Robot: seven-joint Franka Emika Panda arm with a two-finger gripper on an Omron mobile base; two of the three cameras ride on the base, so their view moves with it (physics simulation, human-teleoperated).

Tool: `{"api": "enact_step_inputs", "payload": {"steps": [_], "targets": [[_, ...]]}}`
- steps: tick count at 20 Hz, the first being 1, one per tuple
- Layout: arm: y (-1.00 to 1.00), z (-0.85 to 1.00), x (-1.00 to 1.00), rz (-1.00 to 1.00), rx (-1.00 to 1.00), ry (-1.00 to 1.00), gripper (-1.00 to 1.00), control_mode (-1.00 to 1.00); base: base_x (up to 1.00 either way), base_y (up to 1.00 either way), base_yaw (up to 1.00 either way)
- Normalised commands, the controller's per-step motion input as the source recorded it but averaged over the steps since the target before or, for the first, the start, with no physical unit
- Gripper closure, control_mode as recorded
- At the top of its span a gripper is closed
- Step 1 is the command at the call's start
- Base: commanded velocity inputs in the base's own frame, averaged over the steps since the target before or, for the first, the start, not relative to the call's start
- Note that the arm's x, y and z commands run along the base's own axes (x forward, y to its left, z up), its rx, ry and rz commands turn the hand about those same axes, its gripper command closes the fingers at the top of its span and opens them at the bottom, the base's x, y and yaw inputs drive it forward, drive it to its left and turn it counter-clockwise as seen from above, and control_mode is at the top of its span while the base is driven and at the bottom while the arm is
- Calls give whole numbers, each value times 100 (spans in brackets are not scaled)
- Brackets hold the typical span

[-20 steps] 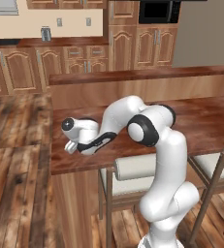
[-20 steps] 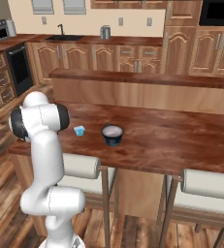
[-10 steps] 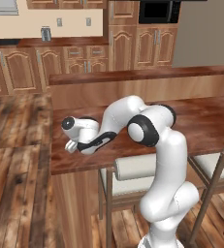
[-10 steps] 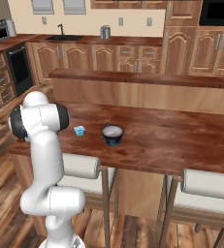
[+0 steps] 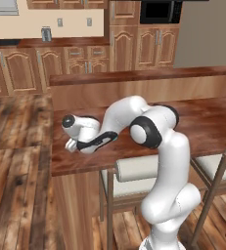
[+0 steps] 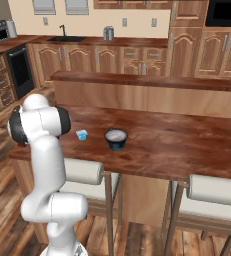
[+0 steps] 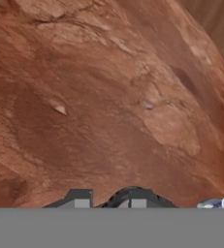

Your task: Stack the yogurt containers by placing the smaller containers on top of the larger containers.

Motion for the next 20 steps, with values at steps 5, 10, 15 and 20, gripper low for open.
{"api": "enact_step_inputs", "payload": {"steps": [5,10,15,20], "targets": [[0,36,-3,0,0,0,100,-100,0,0,0],[-7,36,-6,0,-1,0,100,-100,0,0,0],[-32,28,-16,0,-5,0,100,-100,0,0,0],[-38,32,-23,0,-5,0,100,-100,0,0,0]]}}
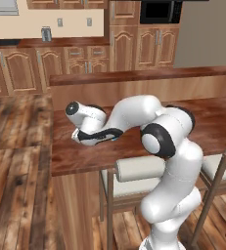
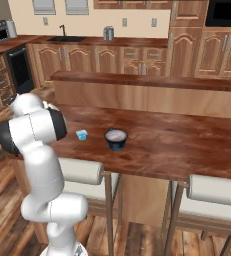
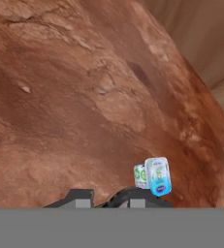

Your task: Stack the yogurt containers by placing the smaller containers on top of the larger containers.

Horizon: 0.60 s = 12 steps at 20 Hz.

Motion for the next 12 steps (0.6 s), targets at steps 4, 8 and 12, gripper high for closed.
{"api": "enact_step_inputs", "payload": {"steps": [4,8,12], "targets": [[-34,37,-30,0,-4,-1,100,-100,0,0,0],[-27,42,-25,0,0,-2,100,-100,0,0,0],[-23,46,-25,0,0,-2,100,-100,0,0,0]]}}
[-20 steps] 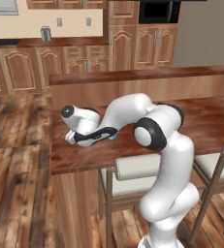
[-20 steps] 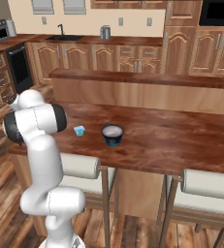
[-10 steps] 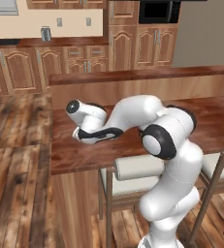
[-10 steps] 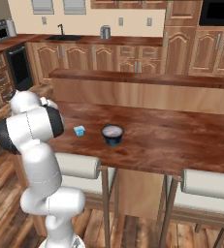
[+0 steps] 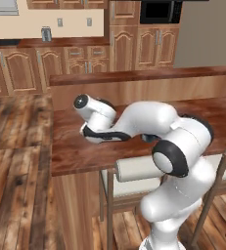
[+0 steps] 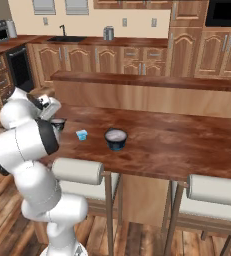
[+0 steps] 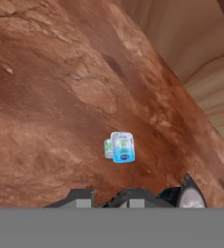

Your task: Stack the yogurt containers by placing the smaller containers on top of the larger containers.

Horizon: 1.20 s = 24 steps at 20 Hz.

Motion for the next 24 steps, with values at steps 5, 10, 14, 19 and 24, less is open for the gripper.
{"api": "enact_step_inputs", "payload": {"steps": [5,10,14,19,24], "targets": [[-24,44,-21,0,0,-1,100,-100,0,0,0],[-27,43,-12,0,0,0,100,-100,0,0,0],[-28,35,-16,0,0,0,100,-100,0,0,0],[-29,22,-11,0,0,-4,100,-100,0,0,0],[-38,3,-3,0,0,-6,100,-100,0,0,0]]}}
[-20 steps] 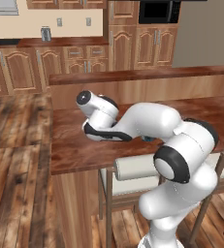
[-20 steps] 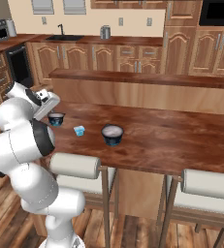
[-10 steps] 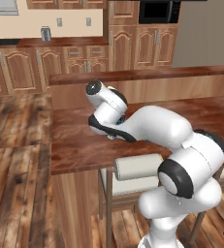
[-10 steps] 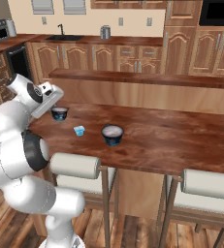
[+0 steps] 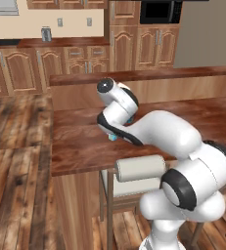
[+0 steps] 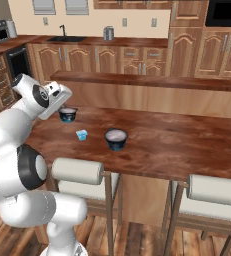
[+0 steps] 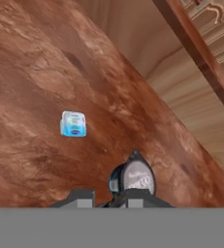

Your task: Stack the yogurt containers by placing the smaller containers on top of the larger containers.

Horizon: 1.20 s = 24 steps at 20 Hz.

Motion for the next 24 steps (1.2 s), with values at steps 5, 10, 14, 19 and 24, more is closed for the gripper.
{"api": "enact_step_inputs", "payload": {"steps": [5,10,14,19,24], "targets": [[-42,0,-2,0,0,-10,100,-100,0,0,0],[-43,0,0,0,-2,-12,100,-100,0,0,0],[-48,0,-4,0,-2,-6,100,-100,0,0,0],[-49,0,-14,0,0,0,100,-100,0,0,0],[-42,0,-23,0,0,0,100,-100,0,0,0]]}}
